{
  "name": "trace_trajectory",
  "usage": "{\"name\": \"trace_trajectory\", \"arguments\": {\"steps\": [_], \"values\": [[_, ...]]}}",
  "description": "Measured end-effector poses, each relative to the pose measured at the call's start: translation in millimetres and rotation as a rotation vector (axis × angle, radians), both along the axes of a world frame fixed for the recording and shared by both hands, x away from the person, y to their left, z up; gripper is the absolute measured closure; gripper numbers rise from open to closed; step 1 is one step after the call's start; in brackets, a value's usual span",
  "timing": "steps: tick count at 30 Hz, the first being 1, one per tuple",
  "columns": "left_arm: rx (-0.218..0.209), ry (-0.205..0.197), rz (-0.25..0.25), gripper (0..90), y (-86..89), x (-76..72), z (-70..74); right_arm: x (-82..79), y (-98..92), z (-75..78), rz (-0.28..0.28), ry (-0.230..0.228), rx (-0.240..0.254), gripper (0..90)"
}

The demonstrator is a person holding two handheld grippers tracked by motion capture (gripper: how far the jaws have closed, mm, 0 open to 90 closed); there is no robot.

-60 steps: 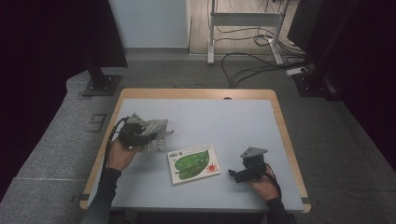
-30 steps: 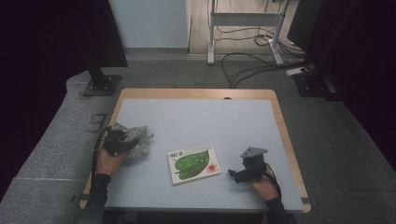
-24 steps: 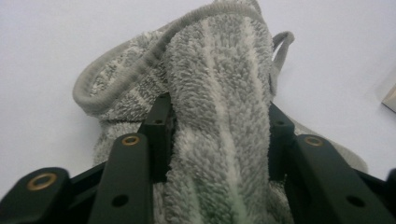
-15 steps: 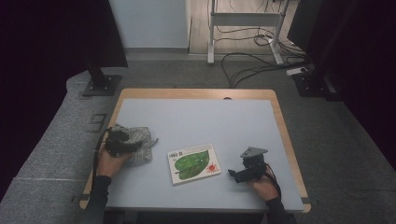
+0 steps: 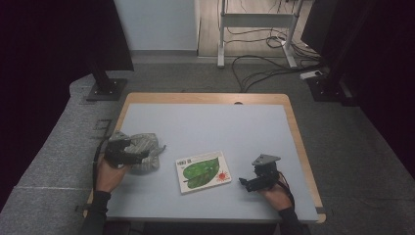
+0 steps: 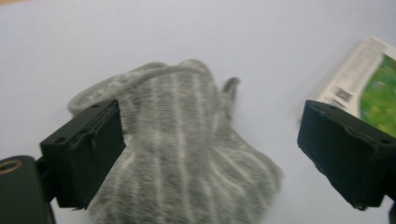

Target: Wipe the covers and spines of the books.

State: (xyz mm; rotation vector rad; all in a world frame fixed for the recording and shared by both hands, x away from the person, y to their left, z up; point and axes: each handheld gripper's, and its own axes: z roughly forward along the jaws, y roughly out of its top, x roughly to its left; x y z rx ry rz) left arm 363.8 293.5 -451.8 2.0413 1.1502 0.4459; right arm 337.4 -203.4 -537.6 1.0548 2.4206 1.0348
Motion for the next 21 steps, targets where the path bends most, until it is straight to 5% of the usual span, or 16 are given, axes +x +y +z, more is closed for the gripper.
{"name": "trace_trajectory", "arguments": {"steps": [10,16,21], "values": [[0.02,-0.029,-0.143,0.0,-26.1,-27.6,4.8,0.0,0.0,0.0,0.0,0.0,0.0,0.0],[-0.001,-0.027,-0.201,0.0,-38.1,-40.5,-3.0,0.0,0.0,0.0,0.0,0.0,0.0,0.0],[0.031,-0.01,-0.246,0.0,-50.3,-47.8,-13.3,0.0,0.0,0.0,0.0,0.0,0.0,0.0]]}}
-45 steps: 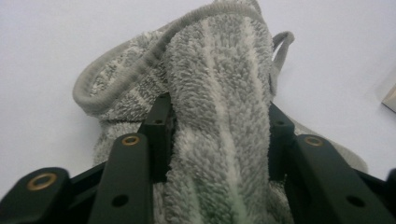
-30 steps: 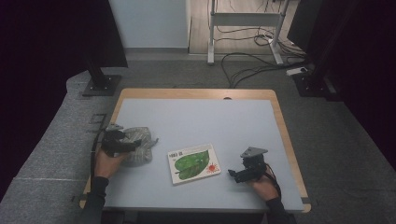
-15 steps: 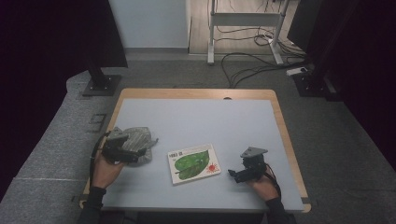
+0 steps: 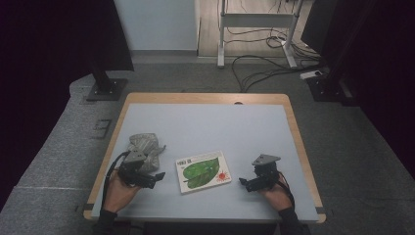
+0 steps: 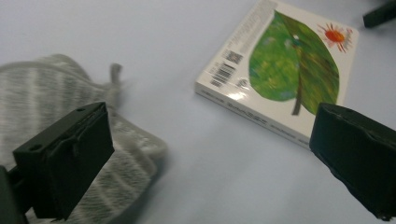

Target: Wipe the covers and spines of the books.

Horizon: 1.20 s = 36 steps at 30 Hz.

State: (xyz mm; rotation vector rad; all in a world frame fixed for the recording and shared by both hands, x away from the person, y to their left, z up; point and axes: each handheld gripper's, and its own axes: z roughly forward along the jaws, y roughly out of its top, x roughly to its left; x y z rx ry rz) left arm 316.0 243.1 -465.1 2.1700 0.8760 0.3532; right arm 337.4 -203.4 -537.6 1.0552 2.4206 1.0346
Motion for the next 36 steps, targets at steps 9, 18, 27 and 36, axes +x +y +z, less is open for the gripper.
{"name": "trace_trajectory", "arguments": {"steps": [9,18,27,36], "values": [[0.087,0.02,-0.053,0.0,-23.4,-5.1,-27.7,0.0,0.0,0.0,0.0,0.0,0.0,0.0],[0.157,0.038,-0.086,0.0,-40.1,0.9,-51.5,-0.3,0.2,0.3,0.0,-0.003,-0.002,0.0],[0.153,0.053,-0.102,0.0,-44.8,4.8,-58.7,-2.3,0.4,1.2,0.014,-0.017,-0.002,2.6],[0.118,0.056,-0.127,0.0,-56.3,2.0,-62.2,-2.0,1.7,6.2,0.012,-0.013,0.007,3.1]]}}
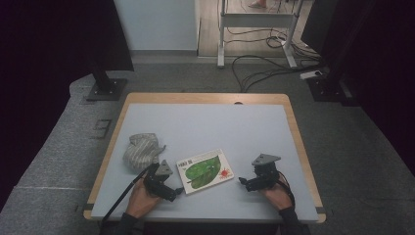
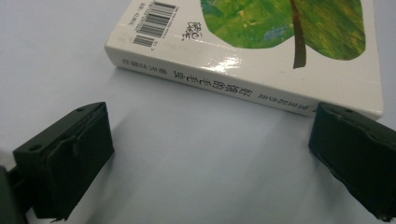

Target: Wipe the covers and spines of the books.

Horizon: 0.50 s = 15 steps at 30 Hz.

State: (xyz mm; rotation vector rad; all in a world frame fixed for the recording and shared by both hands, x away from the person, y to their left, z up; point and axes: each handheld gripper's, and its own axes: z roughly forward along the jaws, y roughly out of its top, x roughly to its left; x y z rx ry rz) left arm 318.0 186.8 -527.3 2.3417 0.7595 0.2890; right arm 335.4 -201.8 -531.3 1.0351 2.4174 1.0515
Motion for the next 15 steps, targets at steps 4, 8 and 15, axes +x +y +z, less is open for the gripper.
{"name": "trace_trajectory", "arguments": {"steps": [4,8,15], "values": [[-0.006,0.004,-0.016,0.0,-6.1,-1.3,-0.5,3.3,4.7,6.6,0.021,0.001,0.014,2.4],[-0.009,0.002,-0.046,0.0,-13.9,-2.0,-0.9,9.3,13.4,12.4,0.051,0.004,0.017,1.4],[-0.013,0.001,-0.077,0.0,-26.8,-2.1,-1.4,22.2,28.4,16.0,0.082,0.026,0.006,0.7]]}}
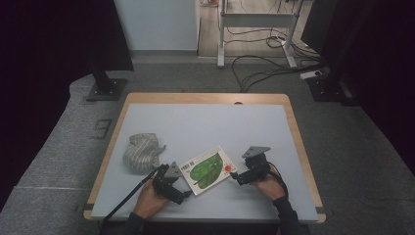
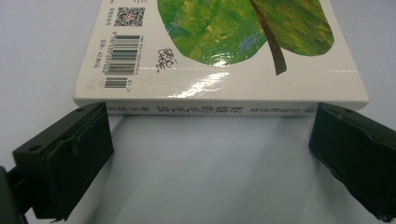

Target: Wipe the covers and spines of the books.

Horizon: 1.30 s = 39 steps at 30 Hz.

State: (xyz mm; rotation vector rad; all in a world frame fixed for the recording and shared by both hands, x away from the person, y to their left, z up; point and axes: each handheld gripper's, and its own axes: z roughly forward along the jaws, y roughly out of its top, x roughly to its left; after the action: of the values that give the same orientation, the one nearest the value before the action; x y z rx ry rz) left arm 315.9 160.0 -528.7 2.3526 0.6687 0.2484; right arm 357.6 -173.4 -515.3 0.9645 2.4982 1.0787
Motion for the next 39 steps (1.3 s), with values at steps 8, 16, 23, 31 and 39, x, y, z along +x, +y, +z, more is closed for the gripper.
{"name": "trace_trajectory", "arguments": {"steps": [8,16,23,31,39], "values": [[-0.001,0.001,0.003,0.0,-0.5,0.0,-0.4,13.3,18.5,-0.2,0.033,0.016,-0.015,0.8],[-0.004,0.003,0.004,0.0,-0.3,0.0,-0.6,30.2,39.4,-5.7,0.061,0.047,-0.009,0.7],[-0.005,0.003,0.005,0.0,-0.2,-0.1,-0.6,45.2,51.6,-11.5,0.078,0.096,0.045,0.0],[-0.005,0.004,0.005,0.0,-0.1,-0.1,-0.6,57.9,61.1,-13.0,0.068,0.109,0.062,0.0],[-0.006,0.004,0.005,0.0,-0.1,-0.1,-0.7,61.0,65.1,-11.1,0.061,0.153,0.115,1.8]]}}
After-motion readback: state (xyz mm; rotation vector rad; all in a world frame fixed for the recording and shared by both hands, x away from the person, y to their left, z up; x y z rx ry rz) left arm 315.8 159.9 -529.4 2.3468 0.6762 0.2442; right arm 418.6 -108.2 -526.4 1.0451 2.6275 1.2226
